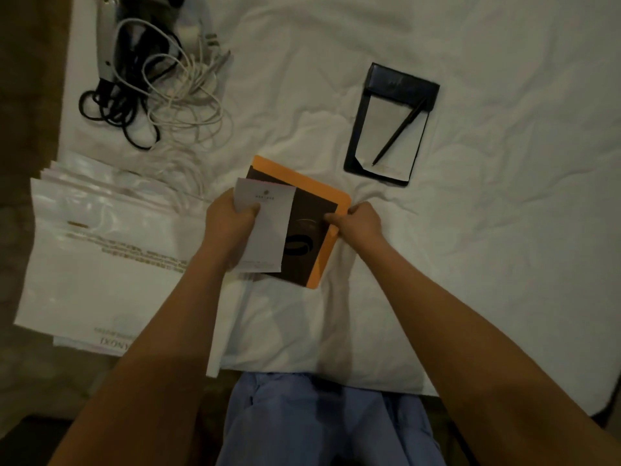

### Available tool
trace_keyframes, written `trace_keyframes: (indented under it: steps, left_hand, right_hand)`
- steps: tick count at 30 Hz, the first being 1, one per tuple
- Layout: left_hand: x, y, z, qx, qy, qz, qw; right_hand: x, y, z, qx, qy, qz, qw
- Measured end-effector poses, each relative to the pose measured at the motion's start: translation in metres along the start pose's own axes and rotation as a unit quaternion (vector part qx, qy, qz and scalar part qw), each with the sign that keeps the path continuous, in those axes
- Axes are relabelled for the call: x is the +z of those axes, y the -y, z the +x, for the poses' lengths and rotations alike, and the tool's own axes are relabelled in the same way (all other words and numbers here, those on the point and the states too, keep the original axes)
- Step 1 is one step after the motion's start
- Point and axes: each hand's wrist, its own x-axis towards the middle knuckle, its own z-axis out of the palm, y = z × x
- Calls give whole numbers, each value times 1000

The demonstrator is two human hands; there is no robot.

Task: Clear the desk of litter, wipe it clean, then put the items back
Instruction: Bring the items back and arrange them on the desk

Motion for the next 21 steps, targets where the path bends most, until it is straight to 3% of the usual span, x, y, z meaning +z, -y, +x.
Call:
trace_keyframes:
  steps: [6, 11, 16, 21]
  left_hand:
    - [-16, -5, -6, -10, -22, -18, 1000]
    - [-34, -27, -21, 9, 2, -35, 999]
    - [-41, -74, -62, 55, 10, -61, 997]
    - [-14, -134, -121, 114, 69, -61, 989]
  right_hand:
    - [18, -5, -15, 60, 89, 226, 968]
    - [-5, -4, -36, -9, 124, 264, 957]
    - [-83, -16, -73, -71, 32, 304, 949]
    - [-179, -69, -131, -82, -51, 402, 910]
